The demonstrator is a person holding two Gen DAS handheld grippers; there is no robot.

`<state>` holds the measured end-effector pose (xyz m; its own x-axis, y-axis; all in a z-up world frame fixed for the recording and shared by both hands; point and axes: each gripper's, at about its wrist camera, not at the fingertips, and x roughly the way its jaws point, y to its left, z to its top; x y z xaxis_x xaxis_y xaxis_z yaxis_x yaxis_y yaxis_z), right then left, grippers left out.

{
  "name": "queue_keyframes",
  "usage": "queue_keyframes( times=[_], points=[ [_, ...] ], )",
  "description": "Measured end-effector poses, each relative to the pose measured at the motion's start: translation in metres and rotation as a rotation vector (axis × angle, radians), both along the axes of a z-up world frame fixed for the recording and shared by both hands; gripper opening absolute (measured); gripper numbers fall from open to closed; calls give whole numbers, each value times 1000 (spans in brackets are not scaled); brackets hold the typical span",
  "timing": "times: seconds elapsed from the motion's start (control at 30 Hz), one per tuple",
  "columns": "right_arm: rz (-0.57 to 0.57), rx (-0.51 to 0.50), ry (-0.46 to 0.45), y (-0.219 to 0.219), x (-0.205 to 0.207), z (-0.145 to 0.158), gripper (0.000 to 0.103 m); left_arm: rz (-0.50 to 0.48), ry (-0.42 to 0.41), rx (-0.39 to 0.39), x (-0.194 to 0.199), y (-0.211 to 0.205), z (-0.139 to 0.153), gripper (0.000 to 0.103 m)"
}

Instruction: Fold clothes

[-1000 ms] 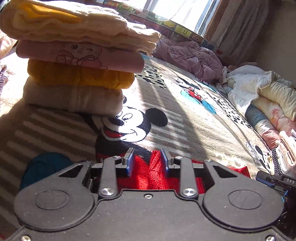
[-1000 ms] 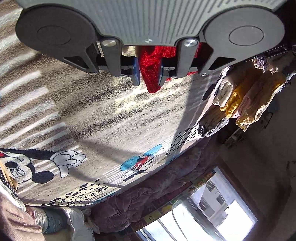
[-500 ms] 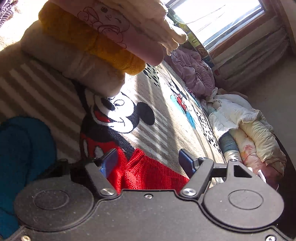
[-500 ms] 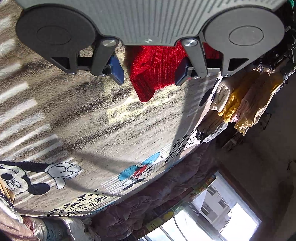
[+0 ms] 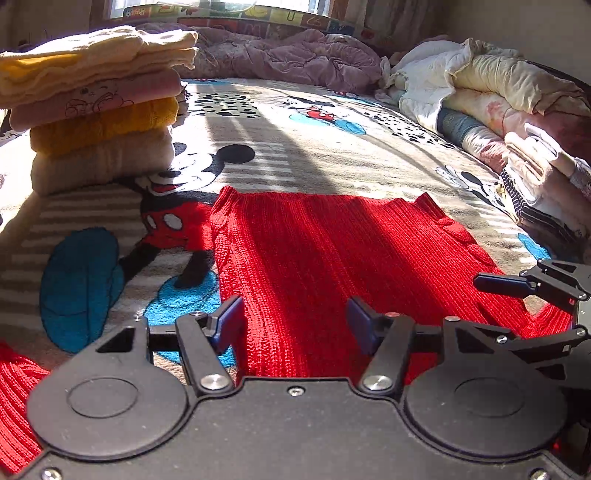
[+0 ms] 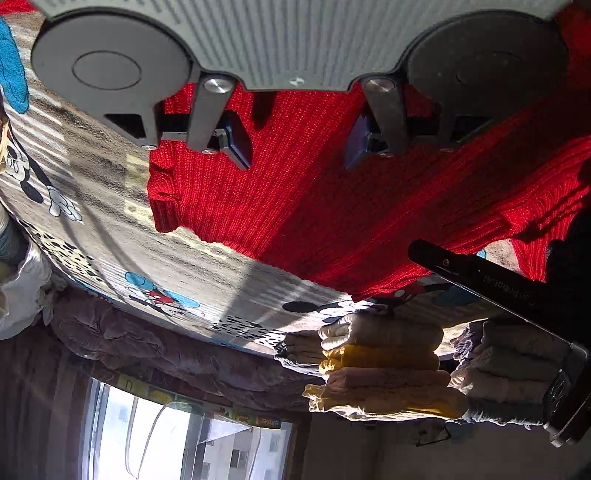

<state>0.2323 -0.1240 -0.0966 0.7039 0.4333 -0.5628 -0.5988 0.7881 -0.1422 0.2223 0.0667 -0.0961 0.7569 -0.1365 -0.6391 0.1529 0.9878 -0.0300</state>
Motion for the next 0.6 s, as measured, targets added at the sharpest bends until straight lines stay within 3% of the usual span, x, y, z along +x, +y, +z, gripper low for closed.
queue_keyframes(
  times=[0.07,0.2,0.47,0.57,0.6],
  points=[
    [10,-8,13,2,-19,0,56,-26,-7,122,-24,-15,-11,60],
    [-22,-7,43,-6,-53,-5,56,1,-5,135,-53,-14,-9,60],
    [-97,32,76,-39,-111,-14,59,-4,-48,288,-126,-30,-13,60],
    [-122,58,87,-49,-127,-13,60,5,-138,282,-151,-38,-8,60],
    [-130,66,91,-52,-132,-13,61,-3,-150,273,-155,-41,-8,65]
  ],
)
